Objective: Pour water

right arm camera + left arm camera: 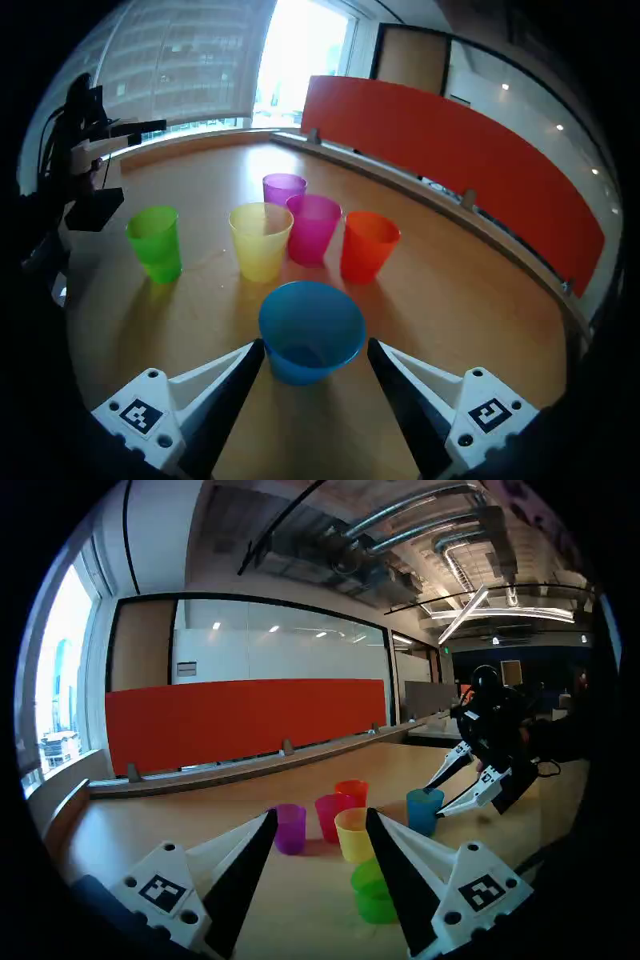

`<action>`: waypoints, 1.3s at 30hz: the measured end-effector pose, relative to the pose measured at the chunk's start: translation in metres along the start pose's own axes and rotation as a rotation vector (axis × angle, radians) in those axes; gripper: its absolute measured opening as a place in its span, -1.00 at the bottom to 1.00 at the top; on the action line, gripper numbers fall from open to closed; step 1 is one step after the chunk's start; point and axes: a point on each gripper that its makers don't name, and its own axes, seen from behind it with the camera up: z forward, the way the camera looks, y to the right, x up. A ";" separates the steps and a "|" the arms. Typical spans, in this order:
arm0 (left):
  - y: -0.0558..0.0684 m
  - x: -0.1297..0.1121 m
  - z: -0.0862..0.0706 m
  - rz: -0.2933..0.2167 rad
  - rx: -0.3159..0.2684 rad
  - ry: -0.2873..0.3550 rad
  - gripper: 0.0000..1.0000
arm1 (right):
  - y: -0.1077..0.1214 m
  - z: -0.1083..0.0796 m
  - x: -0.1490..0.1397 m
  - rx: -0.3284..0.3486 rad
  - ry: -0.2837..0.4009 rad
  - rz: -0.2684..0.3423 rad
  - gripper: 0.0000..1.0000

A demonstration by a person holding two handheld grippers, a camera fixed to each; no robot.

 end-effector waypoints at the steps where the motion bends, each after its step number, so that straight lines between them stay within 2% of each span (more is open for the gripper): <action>1: -0.001 0.001 0.000 0.000 0.001 0.001 0.62 | 0.002 -0.003 -0.001 -0.006 0.001 0.003 1.00; 6: -0.006 0.004 -0.001 -0.001 0.011 0.007 0.62 | 0.012 -0.018 0.000 -0.041 0.021 0.027 1.00; 12: -0.008 0.002 0.001 -0.009 0.013 0.008 0.62 | 0.017 -0.031 0.004 -0.042 0.052 0.069 1.00; 22: -0.007 0.006 0.000 0.002 0.017 0.007 0.62 | 0.016 -0.039 -0.007 -0.049 0.034 0.054 1.00; 30: -0.010 0.006 -0.002 0.006 0.020 0.006 0.62 | 0.026 -0.055 -0.001 -0.082 0.062 0.068 1.00; 33: -0.013 0.007 -0.003 0.016 0.027 0.003 0.62 | 0.040 -0.062 0.011 -0.112 0.094 0.074 1.00; 39: -0.018 0.014 -0.005 0.011 0.042 0.016 0.62 | 0.092 -0.082 0.043 -0.249 0.219 0.123 1.00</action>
